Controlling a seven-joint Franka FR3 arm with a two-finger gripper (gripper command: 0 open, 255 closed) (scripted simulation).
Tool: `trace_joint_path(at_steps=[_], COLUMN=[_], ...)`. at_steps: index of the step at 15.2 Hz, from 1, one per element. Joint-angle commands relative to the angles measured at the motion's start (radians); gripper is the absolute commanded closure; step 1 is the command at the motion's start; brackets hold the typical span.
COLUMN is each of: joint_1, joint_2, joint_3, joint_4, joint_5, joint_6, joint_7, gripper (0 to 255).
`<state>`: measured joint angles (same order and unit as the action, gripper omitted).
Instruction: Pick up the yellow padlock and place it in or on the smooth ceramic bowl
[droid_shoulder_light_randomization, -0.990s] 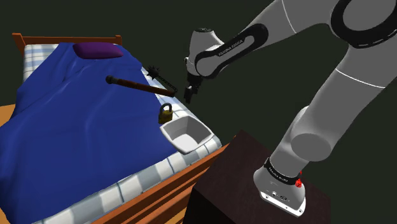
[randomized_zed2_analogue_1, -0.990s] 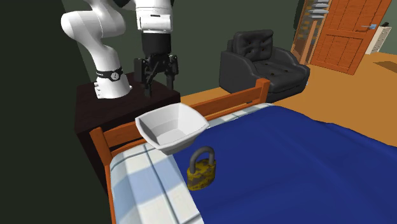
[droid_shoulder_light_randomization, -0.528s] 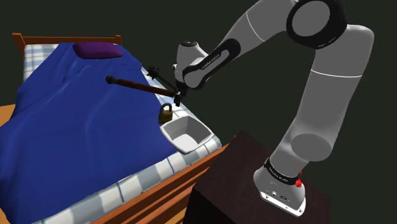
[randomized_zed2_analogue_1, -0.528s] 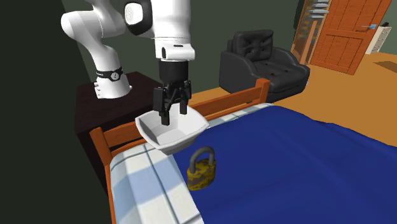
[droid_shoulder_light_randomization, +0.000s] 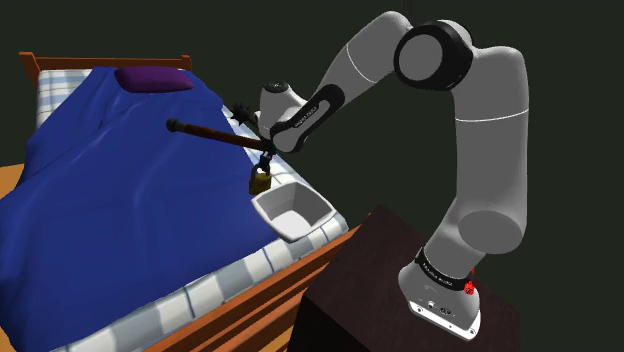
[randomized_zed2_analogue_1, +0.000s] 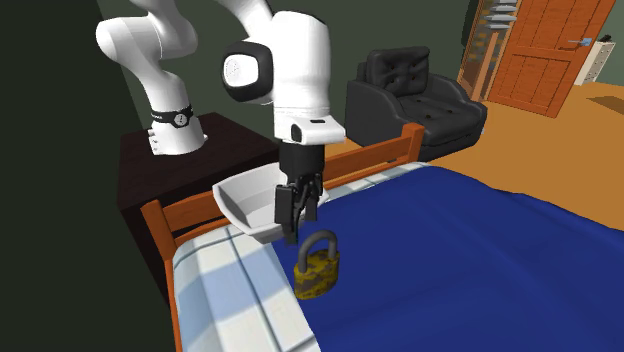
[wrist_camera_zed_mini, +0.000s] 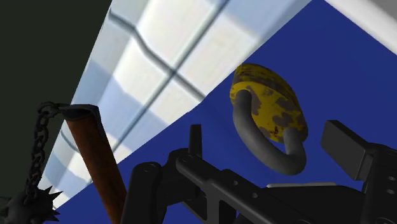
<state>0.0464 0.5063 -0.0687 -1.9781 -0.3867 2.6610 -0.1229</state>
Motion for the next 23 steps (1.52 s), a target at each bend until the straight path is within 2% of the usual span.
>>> trace_joint_path(at_steps=[1,6,14,15,23], joint_1=[0.001,-0.004,-0.003,-0.003,-0.003], joint_2=[0.032,0.104,0.104,0.104,0.104], joint_3=[-0.004,-0.013,-0.013,-0.013,-0.013], joint_4=[0.019,0.055,0.055,0.055,0.054], joint_5=[-0.007,-0.013,-0.013,-0.013,-0.013], joint_6=[0.016,0.055,0.055,0.055,0.055], joint_7=[0.003,0.008,0.009,0.009,0.009], gripper=[0,0,0,255,255])
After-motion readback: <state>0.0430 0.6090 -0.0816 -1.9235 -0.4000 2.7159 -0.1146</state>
